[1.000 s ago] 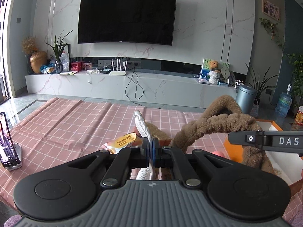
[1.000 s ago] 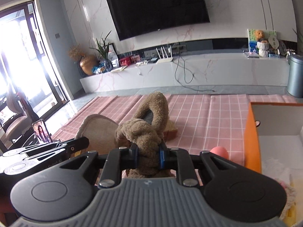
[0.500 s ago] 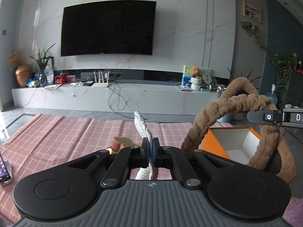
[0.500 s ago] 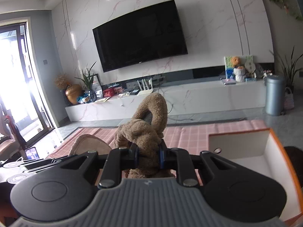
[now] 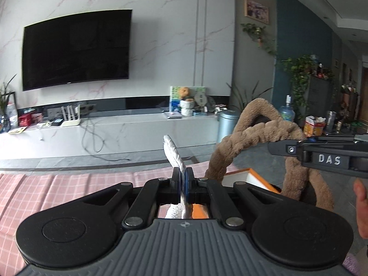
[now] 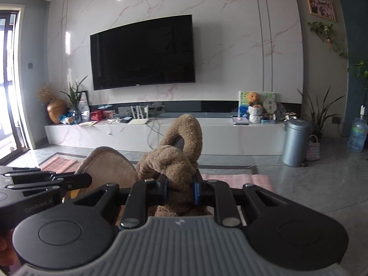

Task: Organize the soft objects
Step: 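Lift and carry the bath mitt and plush toy with both tools over the box, then open both tools to drop the bath mitt and plush toy into the box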

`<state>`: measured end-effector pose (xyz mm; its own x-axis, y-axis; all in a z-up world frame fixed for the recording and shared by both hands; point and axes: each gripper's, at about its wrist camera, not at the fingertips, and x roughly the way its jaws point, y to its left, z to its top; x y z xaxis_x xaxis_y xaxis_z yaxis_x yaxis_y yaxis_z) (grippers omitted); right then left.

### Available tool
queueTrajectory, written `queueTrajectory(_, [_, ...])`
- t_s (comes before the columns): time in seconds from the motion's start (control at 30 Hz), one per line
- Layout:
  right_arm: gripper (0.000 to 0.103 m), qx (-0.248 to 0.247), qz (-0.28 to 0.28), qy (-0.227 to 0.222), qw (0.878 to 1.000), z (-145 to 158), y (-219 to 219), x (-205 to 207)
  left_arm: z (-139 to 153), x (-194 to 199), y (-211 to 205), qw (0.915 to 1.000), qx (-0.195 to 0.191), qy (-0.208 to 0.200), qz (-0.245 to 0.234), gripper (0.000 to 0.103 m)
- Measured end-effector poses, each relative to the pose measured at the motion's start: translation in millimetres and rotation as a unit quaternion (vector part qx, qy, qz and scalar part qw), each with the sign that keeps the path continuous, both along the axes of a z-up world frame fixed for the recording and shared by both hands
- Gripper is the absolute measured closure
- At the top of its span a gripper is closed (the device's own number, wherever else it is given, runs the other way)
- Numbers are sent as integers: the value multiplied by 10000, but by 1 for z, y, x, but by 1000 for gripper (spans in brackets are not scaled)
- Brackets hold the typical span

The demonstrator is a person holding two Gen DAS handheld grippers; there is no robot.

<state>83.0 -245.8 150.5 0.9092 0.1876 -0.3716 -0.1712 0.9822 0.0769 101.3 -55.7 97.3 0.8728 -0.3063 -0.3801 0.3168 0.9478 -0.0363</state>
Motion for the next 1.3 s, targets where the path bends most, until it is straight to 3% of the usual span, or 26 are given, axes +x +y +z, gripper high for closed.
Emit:
queueTrajectory(0.3, [84,-184,-377,28,9991,2,-47,30,1,41,-49,9975,-191,226,-643,100])
queueTrajectory(0.43, [85,-242,-519,215,9981,-11,-64,47,-7,65,-67,9953,-234,456,-822,100])
queueTrajectory(0.67, [85,-246,-630,737,9950,-63,-82,84,-42,96,-94,9913,52,859,-999,100])
queueTrajectory(1.0, [85,-325,-342,1436,9885,-136,-71,129,-94,120,-104,9845,461,1440,-892,100])
queueTrajectory(1.3, [84,-857,-21,2571,9626,-189,-58,155,-116,123,-110,9772,972,1636,-941,100])
